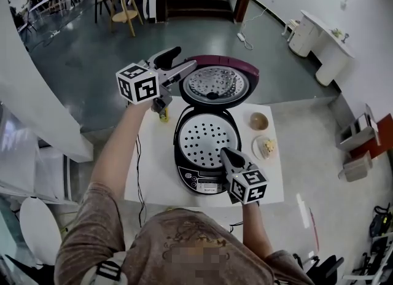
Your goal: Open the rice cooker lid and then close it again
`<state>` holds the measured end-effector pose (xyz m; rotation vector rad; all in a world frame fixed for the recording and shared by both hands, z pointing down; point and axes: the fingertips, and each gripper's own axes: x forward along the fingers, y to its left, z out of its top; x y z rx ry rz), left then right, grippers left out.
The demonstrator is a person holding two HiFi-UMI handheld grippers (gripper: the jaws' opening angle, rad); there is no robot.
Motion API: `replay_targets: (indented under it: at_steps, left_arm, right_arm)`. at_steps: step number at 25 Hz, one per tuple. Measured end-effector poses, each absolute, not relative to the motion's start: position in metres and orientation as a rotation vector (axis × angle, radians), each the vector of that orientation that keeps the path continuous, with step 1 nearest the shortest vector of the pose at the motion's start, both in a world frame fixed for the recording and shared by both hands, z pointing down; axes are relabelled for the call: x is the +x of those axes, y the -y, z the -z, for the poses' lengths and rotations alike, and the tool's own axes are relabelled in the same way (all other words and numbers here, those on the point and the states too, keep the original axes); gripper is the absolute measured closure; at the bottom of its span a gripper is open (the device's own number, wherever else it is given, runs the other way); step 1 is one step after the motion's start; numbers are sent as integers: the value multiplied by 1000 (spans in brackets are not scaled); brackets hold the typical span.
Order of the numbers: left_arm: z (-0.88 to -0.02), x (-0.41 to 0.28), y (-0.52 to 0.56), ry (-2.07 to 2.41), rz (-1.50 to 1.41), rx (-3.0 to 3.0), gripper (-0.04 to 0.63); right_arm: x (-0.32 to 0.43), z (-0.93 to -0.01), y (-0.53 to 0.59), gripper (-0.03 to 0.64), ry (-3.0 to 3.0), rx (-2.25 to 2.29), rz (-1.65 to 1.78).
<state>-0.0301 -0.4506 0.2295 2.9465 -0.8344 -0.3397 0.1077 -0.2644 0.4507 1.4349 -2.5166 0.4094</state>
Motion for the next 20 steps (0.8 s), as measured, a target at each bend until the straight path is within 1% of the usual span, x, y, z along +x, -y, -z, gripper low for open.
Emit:
replay_targets:
  at_steps: [3,5,10,20]
  left_arm:
    - [-242,-22,450,806,252,2972,223]
    - [-249,-16,450,779,211,2978,213]
    - [-258,-8,454,750,167,2970,212]
    - [-261,-6,453,726,226,2944,213]
  right_arm:
    - [112,-451,264,612,2513,1441,-410]
    - [114,-451,263,613,2512,1446,-413]
    - [120,-451,262,614,2508,1462,-420]
    - [131,-457,257,612,2498,1502,-455]
